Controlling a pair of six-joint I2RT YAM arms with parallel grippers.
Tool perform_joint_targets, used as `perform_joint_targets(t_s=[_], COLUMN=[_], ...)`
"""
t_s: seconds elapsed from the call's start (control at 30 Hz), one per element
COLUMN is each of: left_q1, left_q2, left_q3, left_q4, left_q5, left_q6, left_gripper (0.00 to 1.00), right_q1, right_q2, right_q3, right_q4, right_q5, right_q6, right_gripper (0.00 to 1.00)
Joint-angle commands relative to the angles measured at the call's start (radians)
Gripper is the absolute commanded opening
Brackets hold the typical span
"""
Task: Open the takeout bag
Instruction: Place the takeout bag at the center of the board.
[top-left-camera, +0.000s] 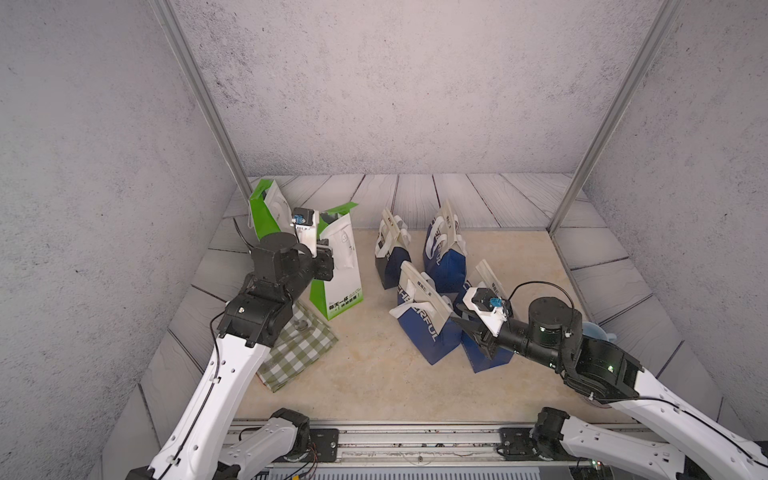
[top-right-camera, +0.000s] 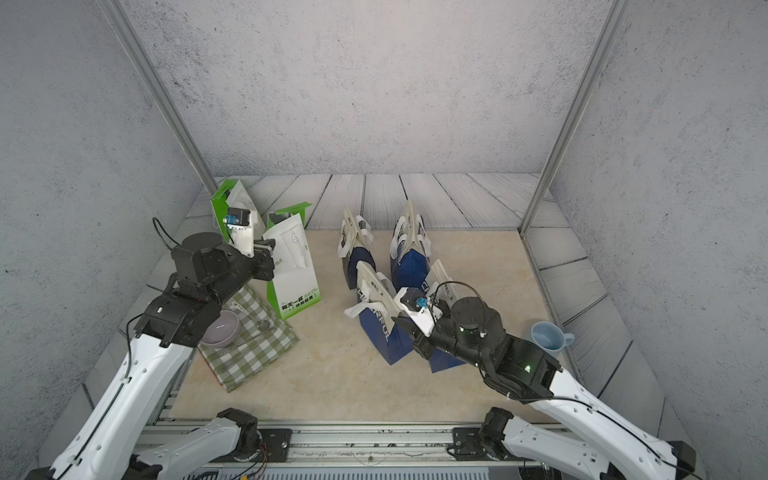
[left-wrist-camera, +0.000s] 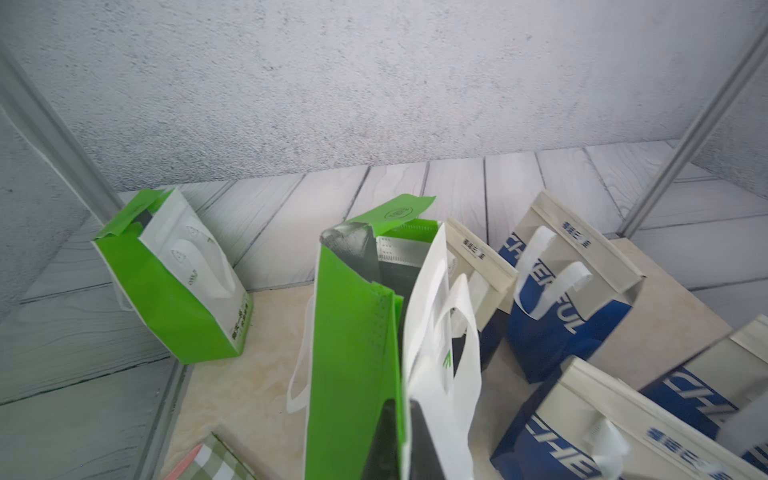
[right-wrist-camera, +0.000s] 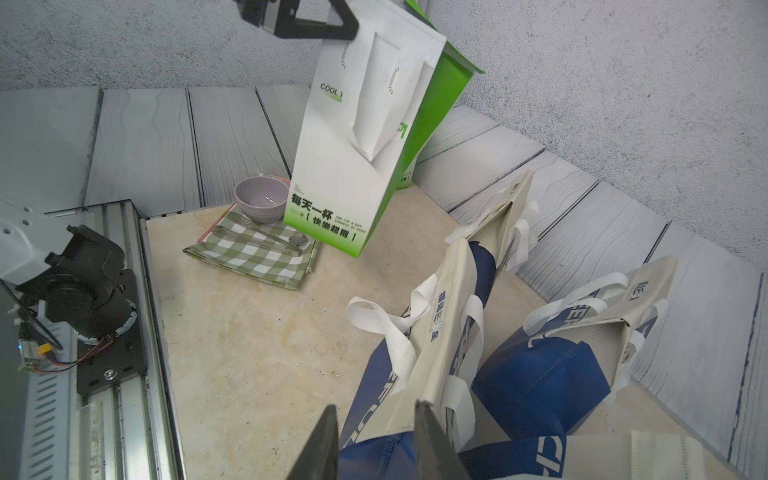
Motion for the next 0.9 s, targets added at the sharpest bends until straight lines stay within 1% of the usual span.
perform_joint_targets(t_s=[0.0,0.07,0.1,0.17,0.33,0.47,0.53,0.6,0.7,0.83,0.87], left_q1=[0.087,0.146,0.169,0.201,0.266,0.296,0.303,0.307,0.321,0.33,0.33], left_q2=[0.086,0.174,0.205,0.278,0.459,0.62,0.679,0.728,0.806,0.916,0.948], left_q3=[0.086,0.131,0.131,0.133,0.188,0.274,0.311,0.337,0.406,0.454,0.47], left_q4=[0.172,0.207,0.251,0.339,0.489,0.566,0.607,0.664,0.689,0.827,0.859], left_q5=[0.035,0.054,0.068,0.045,0.016,0.001,-0.039,-0.061,-0.09,-0.116,-0.105], left_q6=[0.011,-0.015,-0.022,-0.022,-0.04,-0.04,-0.051,-0.029,-0.018,-0.014,-0.008], left_gripper=[0.0,0.0,0.0,0.0,0.0,0.0,0.0,0.0,0.0,0.0,0.0], right_q1=[-0.003,-0.003,-0.004,-0.004,-0.003,-0.004,-0.004,-0.003,-0.003,-0.003,-0.003], right_q2=[-0.024,-0.033,-0.039,-0.053,-0.092,-0.113,-0.117,-0.117,-0.13,-0.146,-0.147], right_q3=[-0.018,-0.027,-0.03,-0.037,-0.054,-0.054,-0.054,-0.041,-0.035,-0.041,-0.04], right_q4=[-0.02,-0.025,-0.029,-0.043,-0.089,-0.13,-0.143,-0.171,-0.193,-0.204,-0.211], right_q5=[-0.012,-0.013,-0.013,-0.014,-0.005,0.004,0.009,0.016,0.027,0.033,0.031], right_q6=[0.026,0.032,0.034,0.043,0.051,0.052,0.052,0.05,0.049,0.061,0.065], right_gripper=[0.32,0.32,0.32,0.32,0.32,0.32,0.32,0.32,0.32,0.32,0.32])
